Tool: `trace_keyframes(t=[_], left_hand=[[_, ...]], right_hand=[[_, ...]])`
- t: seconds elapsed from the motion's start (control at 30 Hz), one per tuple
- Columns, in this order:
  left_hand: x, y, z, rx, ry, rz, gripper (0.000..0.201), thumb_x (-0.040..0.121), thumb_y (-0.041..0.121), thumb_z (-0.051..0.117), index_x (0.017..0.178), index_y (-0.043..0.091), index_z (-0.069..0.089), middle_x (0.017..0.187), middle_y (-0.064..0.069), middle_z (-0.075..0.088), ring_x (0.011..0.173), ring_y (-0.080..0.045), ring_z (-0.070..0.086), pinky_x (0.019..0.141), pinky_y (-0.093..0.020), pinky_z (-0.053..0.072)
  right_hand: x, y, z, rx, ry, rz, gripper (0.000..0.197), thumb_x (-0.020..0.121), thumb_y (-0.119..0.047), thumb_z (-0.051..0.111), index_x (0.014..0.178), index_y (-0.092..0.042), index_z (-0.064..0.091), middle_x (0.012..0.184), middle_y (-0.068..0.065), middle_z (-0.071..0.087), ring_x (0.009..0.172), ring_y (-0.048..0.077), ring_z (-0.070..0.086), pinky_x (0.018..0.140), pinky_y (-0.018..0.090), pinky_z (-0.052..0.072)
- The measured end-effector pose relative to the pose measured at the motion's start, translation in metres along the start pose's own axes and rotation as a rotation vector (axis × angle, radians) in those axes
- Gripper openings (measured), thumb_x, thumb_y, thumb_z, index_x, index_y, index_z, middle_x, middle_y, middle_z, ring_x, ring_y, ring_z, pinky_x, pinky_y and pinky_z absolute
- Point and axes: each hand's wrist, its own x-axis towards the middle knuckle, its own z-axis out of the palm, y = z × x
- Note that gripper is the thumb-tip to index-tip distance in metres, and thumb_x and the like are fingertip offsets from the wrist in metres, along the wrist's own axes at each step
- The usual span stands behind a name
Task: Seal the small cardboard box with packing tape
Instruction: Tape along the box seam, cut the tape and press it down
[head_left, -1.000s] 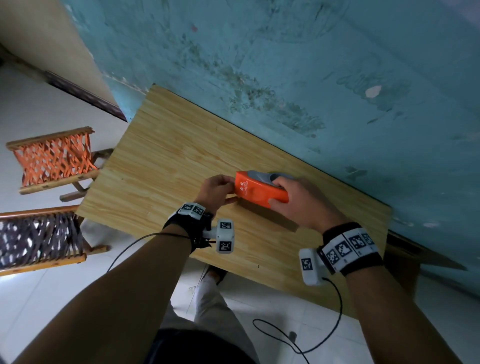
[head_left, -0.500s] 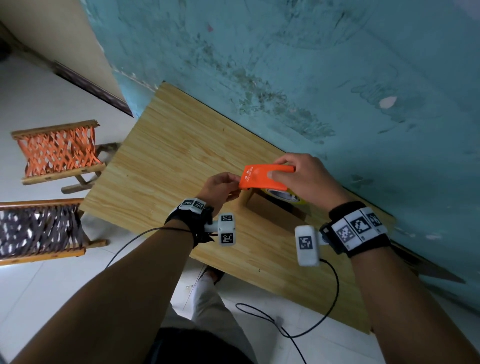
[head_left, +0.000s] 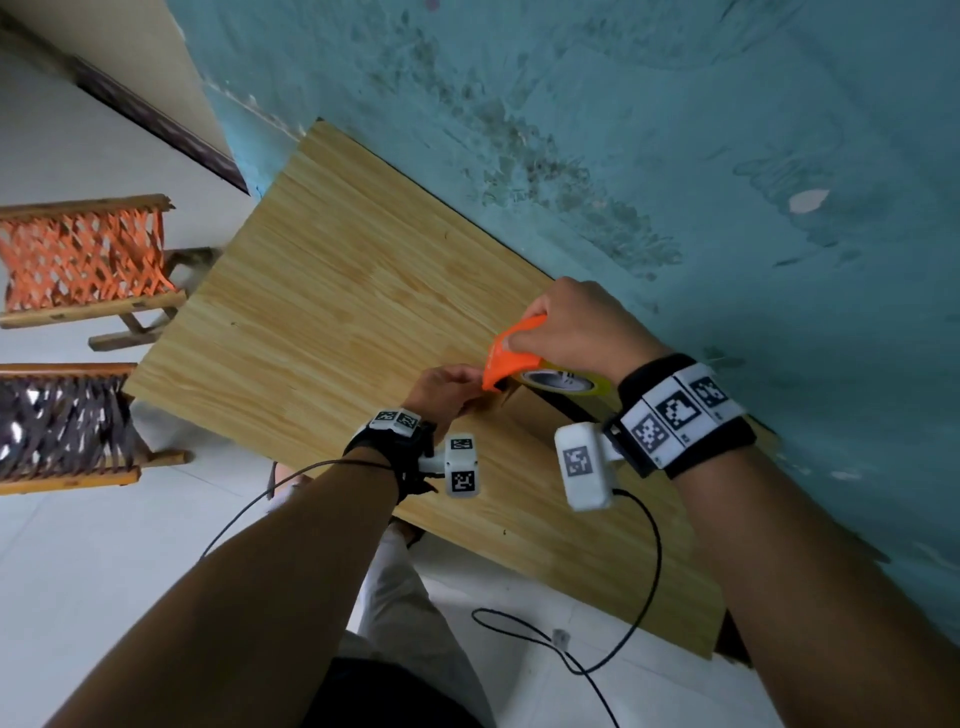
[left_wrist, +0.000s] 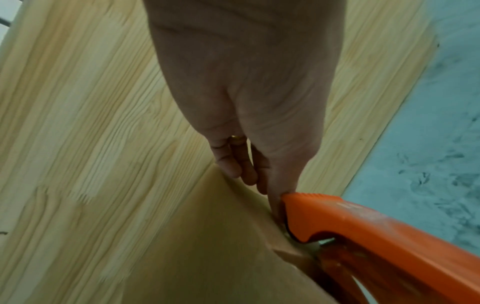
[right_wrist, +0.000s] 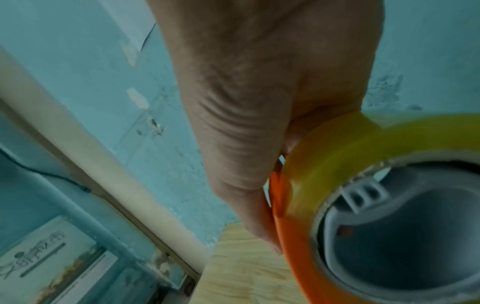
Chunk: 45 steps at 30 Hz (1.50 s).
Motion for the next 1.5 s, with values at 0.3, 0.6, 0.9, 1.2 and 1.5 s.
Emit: trace_keyframes(t=[0.3,0.6,0.9,1.2,1.5], left_hand=[[0.024,-0.039,0.0,0.179,0.125,0.061,0.044,0.059,0.042,0.097,0.092,0.02,0.078,0.098,-0.012,0.082,0.101,-0.038,0.078,0.092,-0.052,0.064],[-0.001,-0.019,0.006,0.469,-0.279,0.286,0.089,0.079,-0.013,0.079,0.156,0.016,0.045,0.126,0.001,0.064,0.113,-0.014,0.064,0.085,-0.022,0.054],[0.024,-0.034,0.034,0.869,-0.246,0.463,0.148,0.05,0.075,0.095,0.167,0.042,0.01,0.169,0.009,0.035,0.156,-0.027,0.034,0.122,-0.06,0.034],[0.004,-0.054,0.063,0.968,-0.127,0.467,0.127,0.059,0.09,0.062,0.165,0.032,0.02,0.173,0.003,0.027,0.162,-0.029,0.014,0.123,-0.065,0.02],[0.005,-0.057,0.081,0.839,-0.073,0.483,0.1,0.075,0.085,0.058,0.159,0.044,0.026,0.163,0.006,0.042,0.152,-0.028,0.033,0.118,-0.06,0.03]], right_hand=[[-0.004,0.0,0.002,-0.018,-0.084,0.045,0.04,0.086,-0.043,0.08,0.1,-0.006,0.085,0.098,0.021,0.081,0.092,0.039,0.076,0.071,0.046,0.061],[-0.008,0.007,0.0,0.01,-0.024,0.087,0.05,0.084,-0.041,0.078,0.111,0.001,0.08,0.108,0.025,0.079,0.101,0.044,0.075,0.084,0.055,0.061],[-0.006,0.023,0.004,0.066,0.021,0.174,0.041,0.083,-0.038,0.076,0.096,0.001,0.081,0.081,0.019,0.077,0.065,0.022,0.056,0.058,0.031,0.042],[-0.011,0.04,0.009,0.12,0.062,0.219,0.033,0.086,-0.034,0.077,0.067,-0.015,0.056,0.055,0.001,0.041,0.053,0.021,0.038,0.051,0.03,0.031],[-0.01,0.051,0.008,0.125,0.119,0.258,0.044,0.083,-0.028,0.076,0.063,-0.018,0.038,0.055,0.0,0.033,0.048,0.021,0.03,0.051,0.029,0.028]])
